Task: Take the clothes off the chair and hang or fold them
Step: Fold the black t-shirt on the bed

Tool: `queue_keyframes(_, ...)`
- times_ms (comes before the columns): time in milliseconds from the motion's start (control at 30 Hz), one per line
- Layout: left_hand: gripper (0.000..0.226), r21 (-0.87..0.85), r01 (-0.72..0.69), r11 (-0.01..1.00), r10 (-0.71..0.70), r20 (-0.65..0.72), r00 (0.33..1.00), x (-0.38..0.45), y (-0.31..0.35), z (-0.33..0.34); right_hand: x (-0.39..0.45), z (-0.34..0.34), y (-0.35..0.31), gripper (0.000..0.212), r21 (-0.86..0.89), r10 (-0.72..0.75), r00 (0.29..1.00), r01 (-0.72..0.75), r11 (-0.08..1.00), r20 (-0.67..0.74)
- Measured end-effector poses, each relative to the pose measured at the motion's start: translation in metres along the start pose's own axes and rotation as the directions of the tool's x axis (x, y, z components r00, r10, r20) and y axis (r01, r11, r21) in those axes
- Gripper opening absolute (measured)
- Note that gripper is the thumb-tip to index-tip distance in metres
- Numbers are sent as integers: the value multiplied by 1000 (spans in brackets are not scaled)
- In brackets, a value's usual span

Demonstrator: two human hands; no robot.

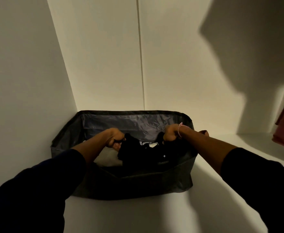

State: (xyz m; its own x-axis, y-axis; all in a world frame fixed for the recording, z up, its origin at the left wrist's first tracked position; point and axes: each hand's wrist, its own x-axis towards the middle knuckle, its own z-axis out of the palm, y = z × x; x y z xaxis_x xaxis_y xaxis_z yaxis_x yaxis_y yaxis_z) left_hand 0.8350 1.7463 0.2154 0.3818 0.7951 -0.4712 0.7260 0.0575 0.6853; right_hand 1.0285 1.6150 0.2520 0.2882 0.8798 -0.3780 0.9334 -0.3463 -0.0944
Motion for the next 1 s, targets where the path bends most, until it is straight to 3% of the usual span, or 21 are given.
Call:
queue_keyframes(67,29,39,-3,999,2,28,1000,3,-4,6,-3,-1,4,40,-66,6,998,-2,998,61)
queue_keyframes(167,7,174,-100,980,111,-54,992,15,-9,13,5,6,13,46,-115,47,996,-39,993,74)
queue_keyframes(300,25,491,-166,855,270,-150,951,19,-9,17,10,15,17,54,-190,43,998,-32,981,56)
queue_keyframes(433,45,739,-152,657,364,-133,922,21,-4,22,3,18,14,83,-210,72,995,-55,976,74)
queue_keyframes(500,52,798,-136,588,374,-119,920,24,-6,24,-3,15,15,83,-194,103,991,-85,977,85)
queue_keyframes(633,56,827,-108,552,328,-96,940,17,-8,23,-15,2,18,74,-140,180,984,-176,974,15)
queue_keyframes(733,49,822,-118,558,246,-27,969,16,-5,20,-23,-10,22,65,-267,174,985,-173,948,-19)
queue_keyframes(800,45,793,-143,592,215,16,976,18,-3,18,-28,-16,26,53,-364,92,977,-158,918,-192)
queue_keyframes(900,67,777,-190,600,294,8,956,13,0,9,-32,-21,32,45,-449,-30,839,-261,855,-544)
queue_keyframes(967,89,721,-258,642,380,-7,925,-7,7,10,-35,-27,36,39,-347,70,781,-354,868,-620)
queue_keyframes(1000,95,670,-325,668,415,28,910,-18,11,13,-36,-30,38,36,-258,143,795,-353,899,-590)
